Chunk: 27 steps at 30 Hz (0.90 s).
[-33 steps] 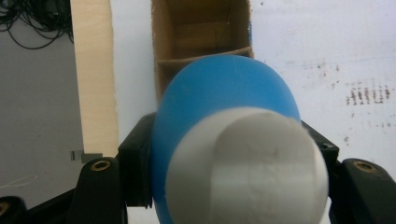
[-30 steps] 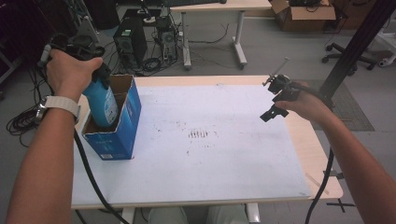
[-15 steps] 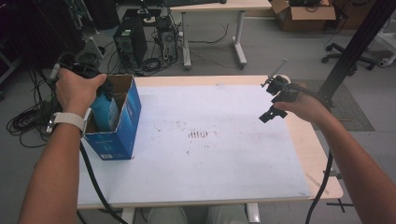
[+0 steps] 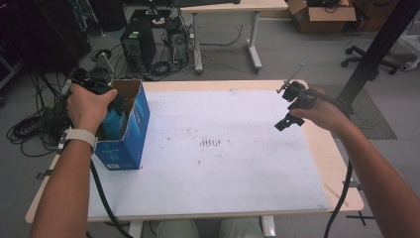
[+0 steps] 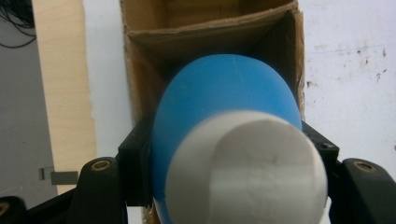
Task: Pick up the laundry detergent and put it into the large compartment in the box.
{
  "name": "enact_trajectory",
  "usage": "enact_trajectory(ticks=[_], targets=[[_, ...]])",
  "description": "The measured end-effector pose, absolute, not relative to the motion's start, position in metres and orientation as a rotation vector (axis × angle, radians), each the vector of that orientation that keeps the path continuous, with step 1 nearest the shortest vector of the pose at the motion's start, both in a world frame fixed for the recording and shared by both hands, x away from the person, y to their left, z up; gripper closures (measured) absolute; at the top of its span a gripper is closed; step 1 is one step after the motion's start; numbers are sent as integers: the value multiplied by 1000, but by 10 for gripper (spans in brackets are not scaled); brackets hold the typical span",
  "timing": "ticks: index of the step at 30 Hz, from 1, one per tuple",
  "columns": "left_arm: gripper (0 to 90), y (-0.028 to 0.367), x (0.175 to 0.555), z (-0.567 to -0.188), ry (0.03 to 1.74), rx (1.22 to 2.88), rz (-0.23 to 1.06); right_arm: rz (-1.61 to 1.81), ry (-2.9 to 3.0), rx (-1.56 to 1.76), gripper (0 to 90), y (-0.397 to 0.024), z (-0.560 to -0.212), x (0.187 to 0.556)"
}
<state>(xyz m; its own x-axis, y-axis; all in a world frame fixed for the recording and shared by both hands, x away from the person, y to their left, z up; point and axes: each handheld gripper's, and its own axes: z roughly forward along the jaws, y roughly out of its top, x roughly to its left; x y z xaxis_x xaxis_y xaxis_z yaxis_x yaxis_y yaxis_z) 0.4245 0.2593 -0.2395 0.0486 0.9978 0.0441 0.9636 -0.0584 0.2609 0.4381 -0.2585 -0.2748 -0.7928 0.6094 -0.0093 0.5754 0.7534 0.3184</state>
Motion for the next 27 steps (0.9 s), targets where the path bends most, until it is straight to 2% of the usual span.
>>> enact_trajectory(ticks=[27], targets=[[372,256,426,-274,2044,2186,290,468,2833,973,67,-264,-277,438]])
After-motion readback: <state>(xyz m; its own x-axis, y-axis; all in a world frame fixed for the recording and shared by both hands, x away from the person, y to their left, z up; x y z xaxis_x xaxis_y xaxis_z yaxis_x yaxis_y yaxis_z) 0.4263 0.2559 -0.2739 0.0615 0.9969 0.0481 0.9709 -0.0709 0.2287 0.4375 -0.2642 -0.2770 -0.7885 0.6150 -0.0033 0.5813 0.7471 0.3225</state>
